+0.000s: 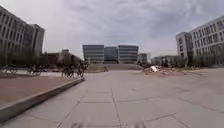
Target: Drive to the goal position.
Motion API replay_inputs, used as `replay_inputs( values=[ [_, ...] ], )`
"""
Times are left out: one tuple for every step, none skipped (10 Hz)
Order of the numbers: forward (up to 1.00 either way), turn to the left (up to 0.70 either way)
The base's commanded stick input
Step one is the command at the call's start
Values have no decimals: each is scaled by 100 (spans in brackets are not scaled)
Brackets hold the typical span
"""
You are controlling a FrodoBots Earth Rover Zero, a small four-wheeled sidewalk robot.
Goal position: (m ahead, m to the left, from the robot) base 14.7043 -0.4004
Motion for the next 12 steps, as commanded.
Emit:
replay_inputs(
  values=[
    [45,0],
    [45,0],
    [45,0],
    [45,0],
    [45,0],
    [45,0],
    [45,0],
    [45,0],
    [45,0],
    [45,0],
    [45,0],
    [45,0]
  ],
)
